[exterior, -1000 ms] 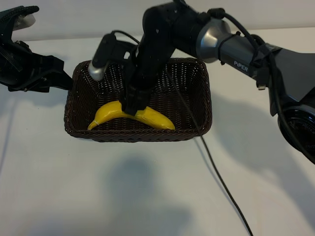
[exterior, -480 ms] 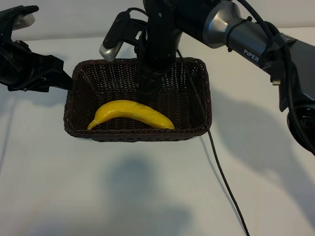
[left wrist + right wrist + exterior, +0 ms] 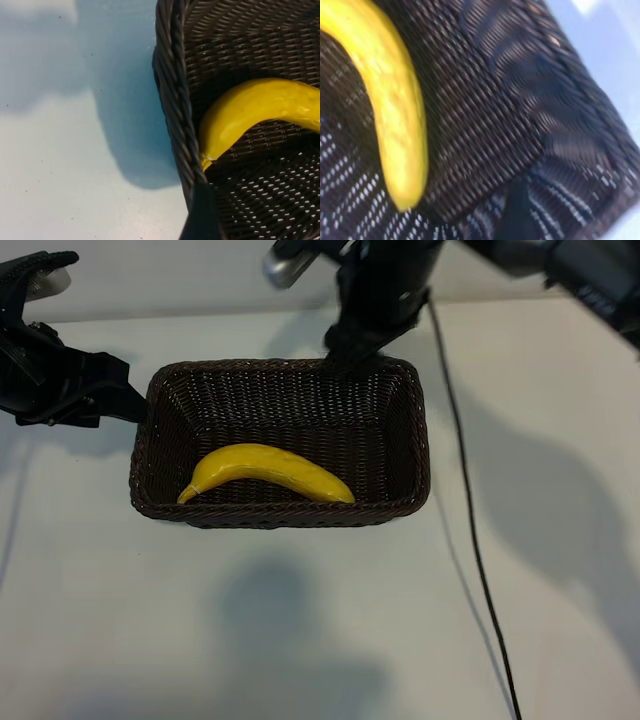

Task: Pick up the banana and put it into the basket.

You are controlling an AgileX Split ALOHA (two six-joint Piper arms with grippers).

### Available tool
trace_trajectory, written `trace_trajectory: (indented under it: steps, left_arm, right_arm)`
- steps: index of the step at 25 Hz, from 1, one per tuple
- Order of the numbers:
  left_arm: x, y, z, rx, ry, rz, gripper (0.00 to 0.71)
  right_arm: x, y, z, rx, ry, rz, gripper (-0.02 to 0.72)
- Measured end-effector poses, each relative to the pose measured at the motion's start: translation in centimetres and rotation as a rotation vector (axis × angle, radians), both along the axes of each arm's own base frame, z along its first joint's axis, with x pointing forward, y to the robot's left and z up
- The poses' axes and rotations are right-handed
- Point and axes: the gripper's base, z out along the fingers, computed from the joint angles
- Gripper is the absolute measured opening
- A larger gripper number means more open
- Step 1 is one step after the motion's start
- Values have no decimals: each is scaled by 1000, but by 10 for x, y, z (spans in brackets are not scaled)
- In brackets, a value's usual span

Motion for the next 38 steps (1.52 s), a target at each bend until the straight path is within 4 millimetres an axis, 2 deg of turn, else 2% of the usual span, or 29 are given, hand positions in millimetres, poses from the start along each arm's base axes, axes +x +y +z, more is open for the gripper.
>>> trace_trajectory:
  steps: [5, 10, 18, 28, 38]
  left_arm:
    - [0, 0, 0, 1, -1, -1, 595]
    - [0, 0, 0, 1, -1, -1, 595]
    - [0, 0, 0, 1, -1, -1, 595]
    - [0, 0, 0, 1, -1, -1, 595]
    - [0, 0, 0, 2, -3, -4, 595]
  right_arm:
    - [5, -25, 23, 56, -14, -68, 605]
    - [3, -32, 36, 83, -29, -103, 605]
    - [2, -31, 36, 101, -13, -154, 605]
    - [-7, -44, 8, 0, 59, -198, 605]
    - [-1, -60, 13, 17, 59, -278, 601]
